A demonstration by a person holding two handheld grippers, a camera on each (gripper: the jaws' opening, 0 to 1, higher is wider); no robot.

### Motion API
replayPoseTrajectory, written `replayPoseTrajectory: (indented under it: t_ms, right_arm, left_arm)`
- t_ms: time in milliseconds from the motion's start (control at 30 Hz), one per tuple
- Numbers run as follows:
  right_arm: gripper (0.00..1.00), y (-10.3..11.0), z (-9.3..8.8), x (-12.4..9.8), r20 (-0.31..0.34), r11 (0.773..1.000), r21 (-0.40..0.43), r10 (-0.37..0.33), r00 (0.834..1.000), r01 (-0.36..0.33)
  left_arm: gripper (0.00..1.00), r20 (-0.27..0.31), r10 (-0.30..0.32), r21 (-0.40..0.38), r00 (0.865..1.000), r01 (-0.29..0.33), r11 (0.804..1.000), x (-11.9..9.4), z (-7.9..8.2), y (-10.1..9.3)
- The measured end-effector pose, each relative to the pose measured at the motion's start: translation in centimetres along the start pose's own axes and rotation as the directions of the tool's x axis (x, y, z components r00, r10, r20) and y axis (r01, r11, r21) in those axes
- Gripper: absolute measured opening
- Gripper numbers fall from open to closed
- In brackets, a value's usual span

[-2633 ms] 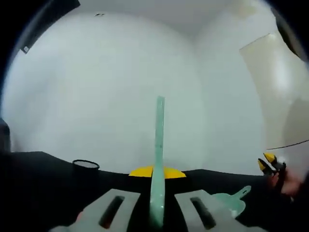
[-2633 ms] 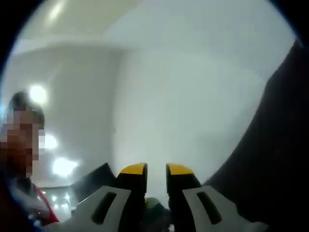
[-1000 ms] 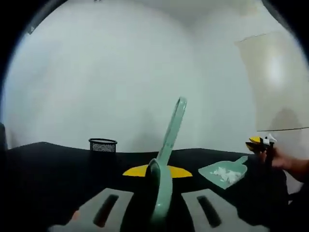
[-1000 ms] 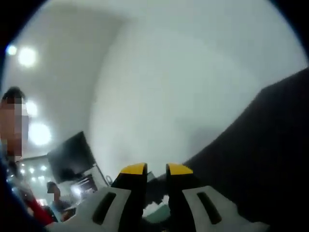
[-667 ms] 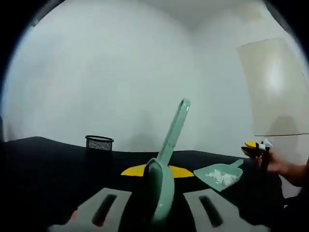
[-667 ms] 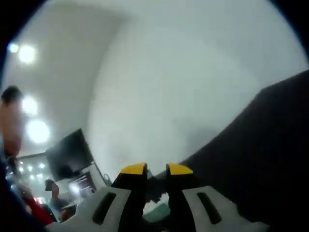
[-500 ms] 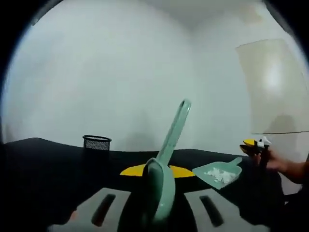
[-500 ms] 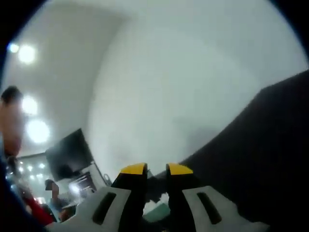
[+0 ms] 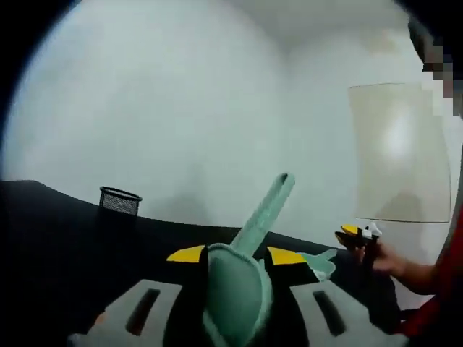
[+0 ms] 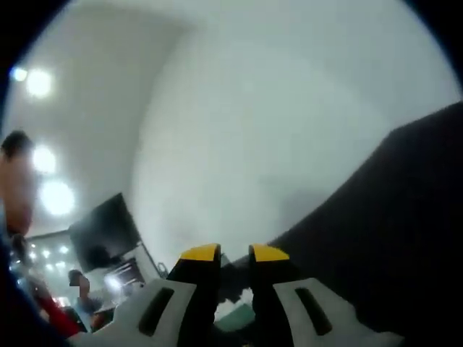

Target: Pick up the broom and sweep the trash on the tabletop into the dustpan.

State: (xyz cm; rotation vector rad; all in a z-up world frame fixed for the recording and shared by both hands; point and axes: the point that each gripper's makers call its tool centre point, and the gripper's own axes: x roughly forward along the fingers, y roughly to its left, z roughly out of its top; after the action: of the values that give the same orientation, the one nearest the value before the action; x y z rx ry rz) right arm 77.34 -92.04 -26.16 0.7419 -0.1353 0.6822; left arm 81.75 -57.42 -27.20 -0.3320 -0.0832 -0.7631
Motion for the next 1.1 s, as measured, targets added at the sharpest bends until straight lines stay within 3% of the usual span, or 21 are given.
replayPoseTrajectory:
  t_ms: [67,333,500,600,800,933,1033,1100]
  right_arm:
    - [0.18,0.0,0.0,0.0,-0.001,1.0,-0.001,-0.001,1.0,0.001]
    - [0.18,0.1,0.0,-0.1,-0.001,1.0,0.003,0.001,1.0,-0.001]
    - [0.18,0.1,0.0,-0.1,0.0,1.0,0.002,0.001,1.0,-0.001]
    - [0.18,0.1,0.1,-0.1,0.002,1.0,0.005,0.0,1.0,0.0]
    - [0.18,0.0,0.2,-0.1,0.007,1.0,0.004,0.001,1.0,-0.001]
    - [0.18,0.1,0.2,-0.1,0.009,1.0,0.011,0.001,1.0,-0.001]
    - [0.18,0.2,0.1,-0.1,0.006,1.0,0.009,0.003,1.0,-0.003]
    - [0.18,0.3,0.1,-0.1,0.009,1.0,0.01,0.004,1.0,-0.004]
  left_arm:
    - [0.31,-0.022,-0.026,-0.051,0.999,0.025,0.998,0.0,-0.4,-0.4]
    - [0.3,0.01,-0.062,-0.001,0.998,0.062,0.998,0.1,0.4,-1.6]
    - [0.34,-0.034,-0.061,0.023,0.998,0.062,0.998,0.5,-0.5,-1.6]
    - [0.31,-0.019,-0.134,-0.047,0.991,0.133,0.99,0.6,-0.1,-2.3]
    - [0.3,-0.045,-0.087,0.027,0.995,0.088,0.996,1.0,-0.1,-1.9]
    - [0.29,-0.095,-0.004,0.14,0.995,0.018,0.99,1.4,0.1,-0.9]
    - [0.17,-0.105,0.006,0.156,0.994,0.011,0.988,1.9,0.6,-1.3]
    - [0.15,-0.109,0.046,0.215,0.993,-0.022,0.976,2.1,0.8,-0.8]
